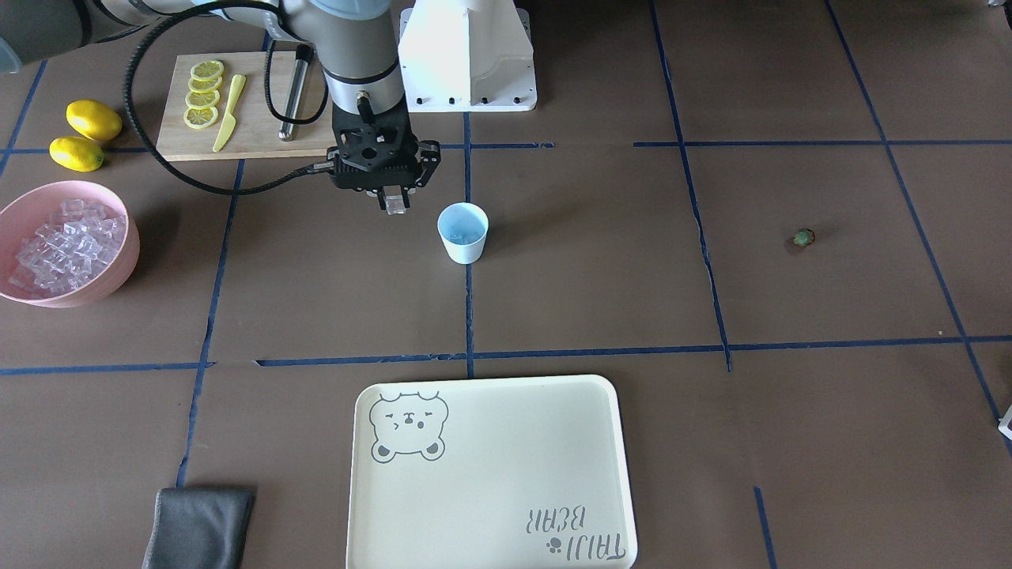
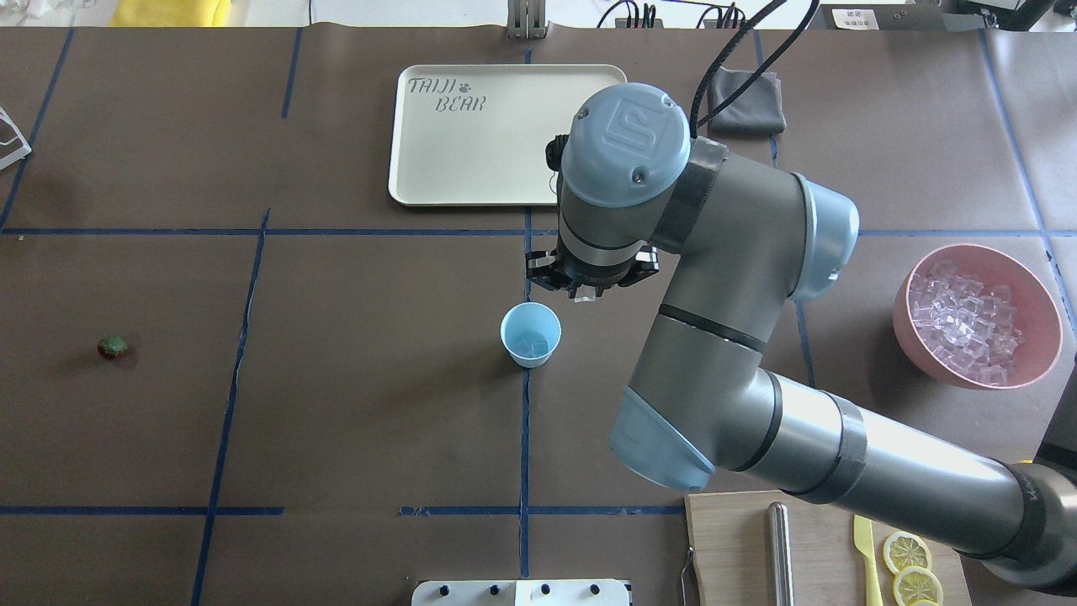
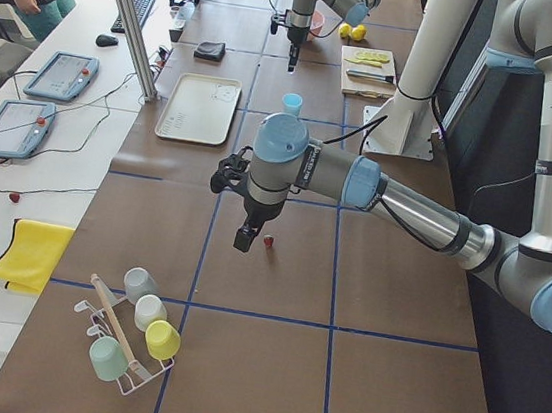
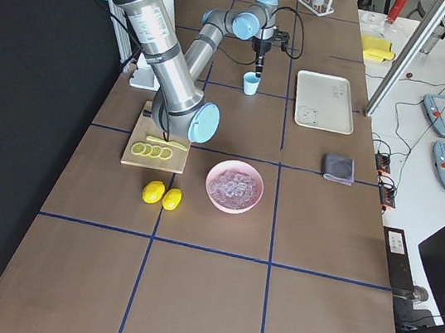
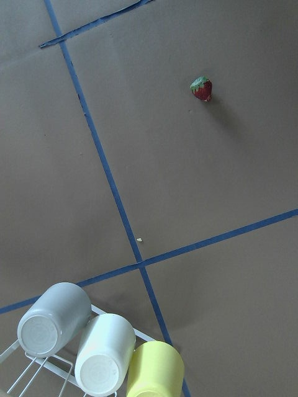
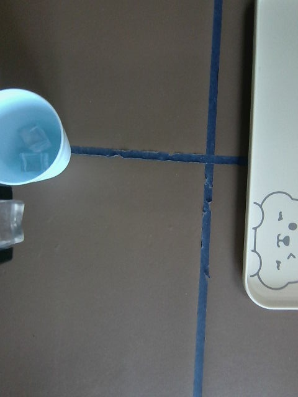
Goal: Put ice and strawberries in cup
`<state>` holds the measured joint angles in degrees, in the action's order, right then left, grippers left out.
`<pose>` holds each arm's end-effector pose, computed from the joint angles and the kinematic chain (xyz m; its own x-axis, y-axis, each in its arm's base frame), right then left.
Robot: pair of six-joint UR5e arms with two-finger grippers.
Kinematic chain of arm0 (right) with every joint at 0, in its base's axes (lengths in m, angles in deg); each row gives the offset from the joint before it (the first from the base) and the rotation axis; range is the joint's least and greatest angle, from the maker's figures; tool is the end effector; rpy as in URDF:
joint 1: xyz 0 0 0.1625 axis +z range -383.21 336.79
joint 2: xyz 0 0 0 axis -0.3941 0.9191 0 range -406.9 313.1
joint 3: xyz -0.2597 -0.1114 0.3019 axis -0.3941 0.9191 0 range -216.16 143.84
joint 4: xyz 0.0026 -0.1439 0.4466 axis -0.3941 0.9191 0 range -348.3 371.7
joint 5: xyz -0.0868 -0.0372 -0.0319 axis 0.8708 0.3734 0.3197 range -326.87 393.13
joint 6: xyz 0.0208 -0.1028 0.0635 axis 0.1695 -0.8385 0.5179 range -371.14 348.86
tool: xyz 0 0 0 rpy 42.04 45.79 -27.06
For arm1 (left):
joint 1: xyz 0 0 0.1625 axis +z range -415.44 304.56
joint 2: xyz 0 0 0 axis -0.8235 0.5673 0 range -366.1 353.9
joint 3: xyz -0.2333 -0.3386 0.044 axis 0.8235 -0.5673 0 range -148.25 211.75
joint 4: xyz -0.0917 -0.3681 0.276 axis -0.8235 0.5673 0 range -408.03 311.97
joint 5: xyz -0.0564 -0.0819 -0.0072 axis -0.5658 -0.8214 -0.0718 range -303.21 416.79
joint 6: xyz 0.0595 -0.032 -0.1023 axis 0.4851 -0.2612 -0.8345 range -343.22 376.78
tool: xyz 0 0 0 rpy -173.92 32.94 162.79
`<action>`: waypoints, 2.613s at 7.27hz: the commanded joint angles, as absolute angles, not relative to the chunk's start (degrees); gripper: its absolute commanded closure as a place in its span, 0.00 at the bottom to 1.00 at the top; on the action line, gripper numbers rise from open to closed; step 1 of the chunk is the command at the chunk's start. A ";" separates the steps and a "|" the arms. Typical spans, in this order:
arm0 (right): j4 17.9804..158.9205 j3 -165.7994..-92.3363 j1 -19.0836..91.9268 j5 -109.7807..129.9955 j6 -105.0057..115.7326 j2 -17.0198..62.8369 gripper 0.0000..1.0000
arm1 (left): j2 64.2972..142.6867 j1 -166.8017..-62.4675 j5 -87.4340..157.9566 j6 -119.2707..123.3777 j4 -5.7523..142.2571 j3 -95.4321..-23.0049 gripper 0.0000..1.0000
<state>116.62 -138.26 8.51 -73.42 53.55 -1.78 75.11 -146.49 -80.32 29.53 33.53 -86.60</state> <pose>-0.5350 -0.4463 0.0987 0.7170 -0.0387 0.6960 -0.0388 0.9947 0.0953 -0.0522 -0.4737 0.4833 0.6702 0.3422 -0.6586 -0.1332 0.9284 0.3468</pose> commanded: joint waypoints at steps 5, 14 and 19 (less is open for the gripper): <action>111.90 -130.20 4.04 -70.32 58.12 -5.68 0.98 | 75.11 -146.41 -80.31 29.53 33.54 -86.46 0.00; 112.34 -130.99 14.89 -77.31 48.05 -5.24 0.00 | 75.11 -146.41 -80.31 29.79 33.97 -86.81 0.00; 112.51 -135.30 39.92 -93.13 8.56 13.18 0.00 | 75.81 -146.23 -80.40 25.17 34.15 -86.90 0.00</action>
